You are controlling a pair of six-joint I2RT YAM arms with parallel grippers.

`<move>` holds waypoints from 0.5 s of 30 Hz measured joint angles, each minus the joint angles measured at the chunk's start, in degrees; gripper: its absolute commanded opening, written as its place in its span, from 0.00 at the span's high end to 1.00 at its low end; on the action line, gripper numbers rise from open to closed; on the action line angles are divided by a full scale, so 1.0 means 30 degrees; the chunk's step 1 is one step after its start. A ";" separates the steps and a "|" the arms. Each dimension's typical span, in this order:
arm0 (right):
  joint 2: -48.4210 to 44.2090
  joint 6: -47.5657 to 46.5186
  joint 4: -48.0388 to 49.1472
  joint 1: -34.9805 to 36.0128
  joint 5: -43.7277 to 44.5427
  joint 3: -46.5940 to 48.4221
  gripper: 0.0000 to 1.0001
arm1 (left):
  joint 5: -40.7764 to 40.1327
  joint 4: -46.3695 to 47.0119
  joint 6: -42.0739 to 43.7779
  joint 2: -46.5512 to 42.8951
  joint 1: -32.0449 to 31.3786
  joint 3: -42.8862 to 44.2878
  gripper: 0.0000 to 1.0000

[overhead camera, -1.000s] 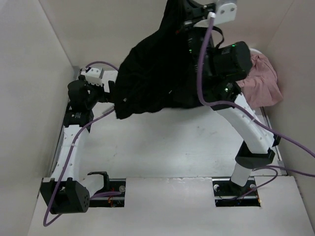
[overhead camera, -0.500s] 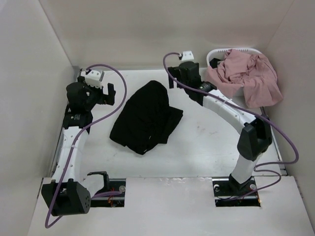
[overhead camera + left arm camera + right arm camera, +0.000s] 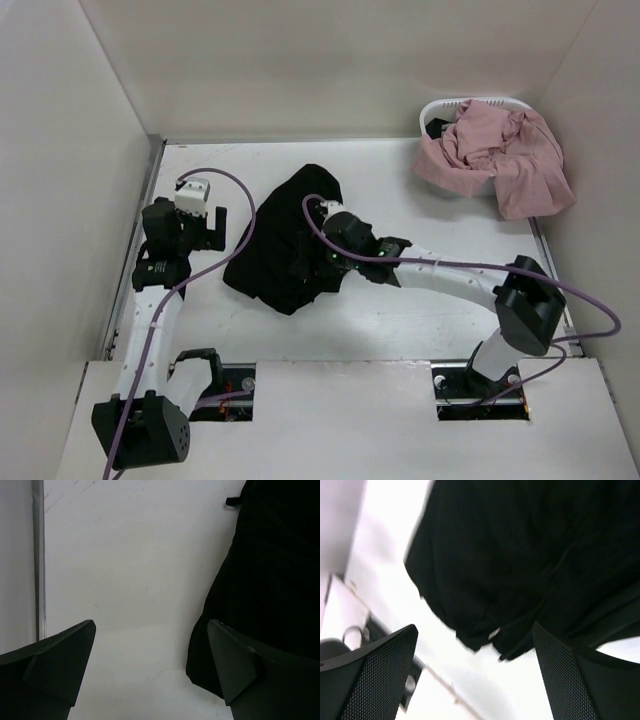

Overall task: Fold and stack the trousers
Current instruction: Flatten the trousers out

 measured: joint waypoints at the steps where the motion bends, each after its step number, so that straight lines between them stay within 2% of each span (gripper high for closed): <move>1: 0.0386 0.0408 -0.0015 0.0262 -0.0117 -0.0189 0.00 | -0.0124 -0.0189 -0.0007 -0.0146 0.0007 -0.0168 0.00; 4: 0.1282 0.1326 -0.0036 0.0561 -0.0160 -0.0430 0.00 | -0.0357 -0.0641 -0.0007 -0.0364 -0.0029 -0.0386 0.00; 11: 0.3228 0.2390 0.0284 0.0590 -0.0321 -0.0248 0.17 | -0.0772 -0.1188 0.0168 -0.0568 -0.0182 -0.0554 0.00; 12: 0.3490 0.2565 0.0306 0.0590 -0.0452 -0.0226 0.25 | -0.0816 -0.1231 0.0219 -0.0641 -0.0240 -0.0568 0.00; 13: 0.3745 0.2718 0.0313 0.0590 -0.0619 -0.0219 0.38 | -0.0831 -0.1282 0.0240 -0.0699 -0.0255 -0.0568 0.00; 14: 0.4044 0.2987 0.0313 0.0590 -0.0860 -0.0219 0.64 | -0.0874 -0.1333 0.0291 -0.0765 -0.0255 -0.0568 0.00; 15: 0.4065 0.3031 0.0328 0.0590 -0.1035 -0.0219 0.73 | -0.0896 -0.1362 0.0299 -0.0780 -0.0262 -0.0568 0.00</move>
